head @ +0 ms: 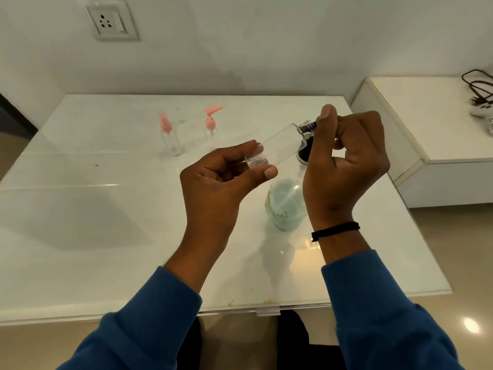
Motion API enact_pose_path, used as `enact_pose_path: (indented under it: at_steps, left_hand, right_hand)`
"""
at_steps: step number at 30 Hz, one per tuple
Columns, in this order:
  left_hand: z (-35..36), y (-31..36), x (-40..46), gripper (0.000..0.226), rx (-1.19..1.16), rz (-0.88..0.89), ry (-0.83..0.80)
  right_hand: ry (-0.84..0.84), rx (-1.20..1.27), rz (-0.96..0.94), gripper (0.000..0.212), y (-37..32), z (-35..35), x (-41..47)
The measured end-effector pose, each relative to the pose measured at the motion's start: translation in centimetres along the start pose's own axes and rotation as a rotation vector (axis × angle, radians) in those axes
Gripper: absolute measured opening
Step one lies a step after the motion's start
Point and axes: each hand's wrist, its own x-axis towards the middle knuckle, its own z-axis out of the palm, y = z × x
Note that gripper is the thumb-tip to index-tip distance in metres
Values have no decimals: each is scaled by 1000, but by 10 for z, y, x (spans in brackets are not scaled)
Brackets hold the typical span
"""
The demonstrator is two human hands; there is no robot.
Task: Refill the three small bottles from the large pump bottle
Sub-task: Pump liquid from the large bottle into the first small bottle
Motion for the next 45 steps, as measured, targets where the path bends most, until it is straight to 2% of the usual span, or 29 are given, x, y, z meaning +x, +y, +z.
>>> enact_pose_path:
  at_steps: [45]
  left_hand:
    - [0,0,-1,41,-37,-20,-4]
  right_hand:
    - [10,43,53,36,6,6,0]
